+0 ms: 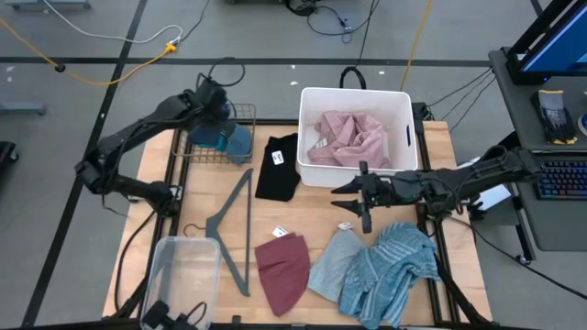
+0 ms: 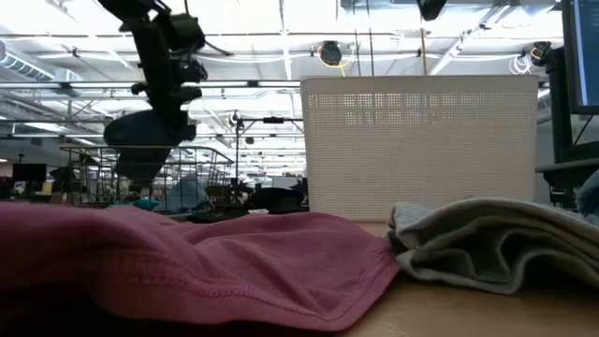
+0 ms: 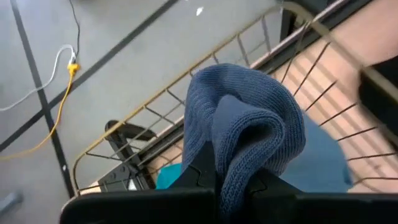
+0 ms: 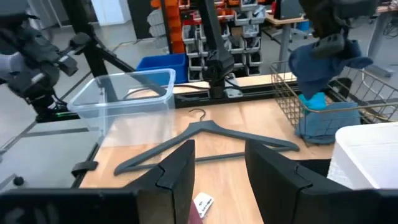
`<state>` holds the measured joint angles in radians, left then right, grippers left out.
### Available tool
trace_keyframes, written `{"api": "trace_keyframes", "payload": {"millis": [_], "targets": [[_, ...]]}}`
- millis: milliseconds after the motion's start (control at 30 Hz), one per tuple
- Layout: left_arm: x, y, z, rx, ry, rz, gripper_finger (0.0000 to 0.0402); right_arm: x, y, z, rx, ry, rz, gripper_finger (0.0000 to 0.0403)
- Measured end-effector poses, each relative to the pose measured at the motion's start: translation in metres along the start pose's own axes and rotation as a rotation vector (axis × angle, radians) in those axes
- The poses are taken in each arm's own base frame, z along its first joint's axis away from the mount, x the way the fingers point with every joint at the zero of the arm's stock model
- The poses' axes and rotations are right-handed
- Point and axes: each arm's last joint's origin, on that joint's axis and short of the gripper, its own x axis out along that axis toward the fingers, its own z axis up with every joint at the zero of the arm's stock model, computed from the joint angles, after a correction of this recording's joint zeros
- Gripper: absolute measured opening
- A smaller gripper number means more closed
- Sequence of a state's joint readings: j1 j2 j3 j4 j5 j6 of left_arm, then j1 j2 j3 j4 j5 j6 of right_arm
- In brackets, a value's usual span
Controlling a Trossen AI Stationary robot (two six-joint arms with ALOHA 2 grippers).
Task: Pick & Place Cloths
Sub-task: Put the dark blue sock in the gold wire basket, then put the dark red boxers in the transparent bin
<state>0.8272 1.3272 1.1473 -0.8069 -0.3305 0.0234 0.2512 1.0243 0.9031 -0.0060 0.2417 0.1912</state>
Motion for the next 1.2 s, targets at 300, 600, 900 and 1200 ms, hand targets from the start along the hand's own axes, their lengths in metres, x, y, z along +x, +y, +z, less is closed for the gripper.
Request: {"api": "trace_keyframes", "payload": {"millis": [300, 600, 900, 1200], "targets": [[0.035, -0.006, 0.001, 0.015, 0.116, -0.052, 0.0011, -0.001, 0.002, -0.003, -0.003, 0.025, 0.008, 0.0132], [0.037, -0.009, 0.001, -0.033, 0.126, -0.121, 0.0022, -0.001, 0.002, -0.003, -0.003, 0.024, 0.01, 0.0132], [0.036, -0.008, 0.001, -0.04, 0.121, -0.111, 0.0139, -0.001, 0.003, -0.003, -0.002, 0.025, 0.014, 0.0132], [-0.009, -0.002, 0.007, -0.034, -0.035, -0.1, 0.0224, -0.001, 0.003, -0.003, -0.002, 0.025, 0.015, 0.0132]]}}
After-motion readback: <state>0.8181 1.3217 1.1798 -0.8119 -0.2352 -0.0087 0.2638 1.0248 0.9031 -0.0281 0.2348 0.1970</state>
